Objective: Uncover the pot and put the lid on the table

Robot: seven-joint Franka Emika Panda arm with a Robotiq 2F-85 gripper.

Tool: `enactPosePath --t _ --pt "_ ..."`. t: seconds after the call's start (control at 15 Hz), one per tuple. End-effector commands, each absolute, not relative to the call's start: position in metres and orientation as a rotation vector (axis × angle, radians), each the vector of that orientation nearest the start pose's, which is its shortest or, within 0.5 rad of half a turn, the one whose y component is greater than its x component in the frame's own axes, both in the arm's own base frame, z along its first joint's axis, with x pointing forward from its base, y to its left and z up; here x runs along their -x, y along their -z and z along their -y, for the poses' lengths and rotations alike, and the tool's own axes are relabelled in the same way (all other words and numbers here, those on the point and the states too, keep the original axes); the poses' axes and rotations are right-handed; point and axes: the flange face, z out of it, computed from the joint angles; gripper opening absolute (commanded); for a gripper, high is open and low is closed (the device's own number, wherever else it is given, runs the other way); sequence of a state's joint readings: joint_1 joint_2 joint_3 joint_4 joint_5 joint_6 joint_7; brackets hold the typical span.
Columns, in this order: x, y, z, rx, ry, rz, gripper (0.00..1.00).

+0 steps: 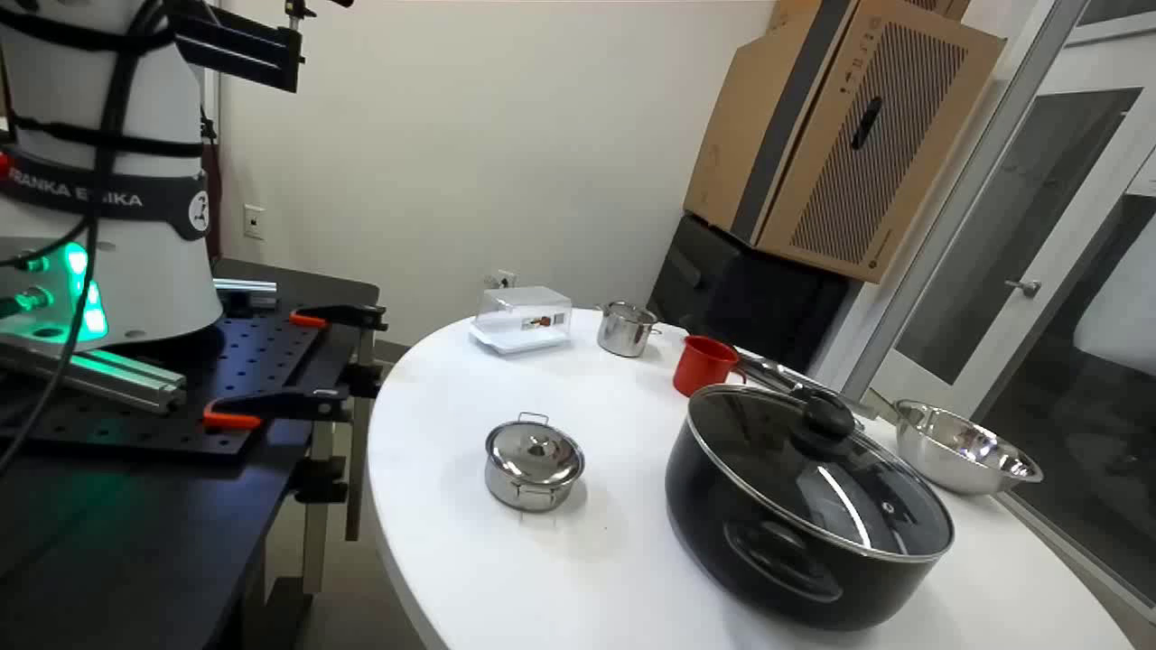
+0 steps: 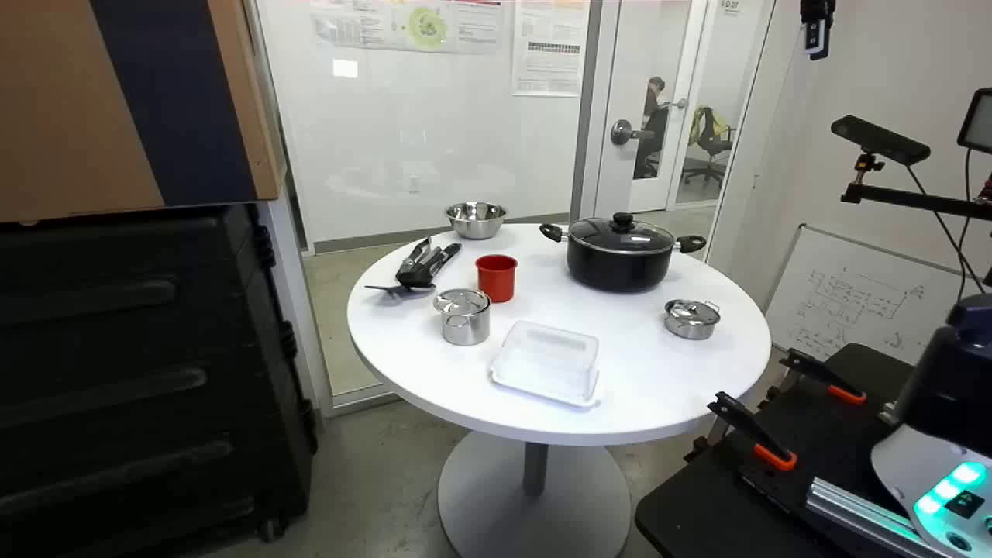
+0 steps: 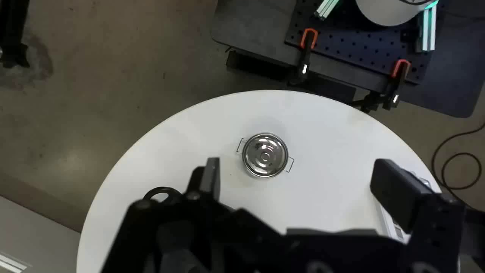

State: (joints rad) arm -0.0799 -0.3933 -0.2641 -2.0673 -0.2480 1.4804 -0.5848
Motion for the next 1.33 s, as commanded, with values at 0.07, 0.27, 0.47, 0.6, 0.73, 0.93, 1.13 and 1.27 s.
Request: enactPosePath --t 0.07,0.27,0.47,0.6,0.73,0.93,1.13,1.27 --pt "-0.385 -0.570 0.184 3.134 -0.395 0.439 1.00" --pt "-0.423 -0.557 0.189 3.216 -0.254 0.346 1.00" --pt "-0.468 -0.544 0.197 3.220 -0.117 0.058 1.00" --pt "-0.451 -0.540 0.190 3.226 -0.143 0.151 1.00" --pt "-0.463 -0.534 0.194 3.226 -0.153 0.103 1.00" --pt "-0.466 -0.537 0.196 3.227 -0.143 0.090 1.00" --pt "-0.483 -0.528 0.201 3.231 -0.194 0.159 1.00" --pt "-0.507 -0.515 0.207 3.230 -0.228 0.386 1.00"
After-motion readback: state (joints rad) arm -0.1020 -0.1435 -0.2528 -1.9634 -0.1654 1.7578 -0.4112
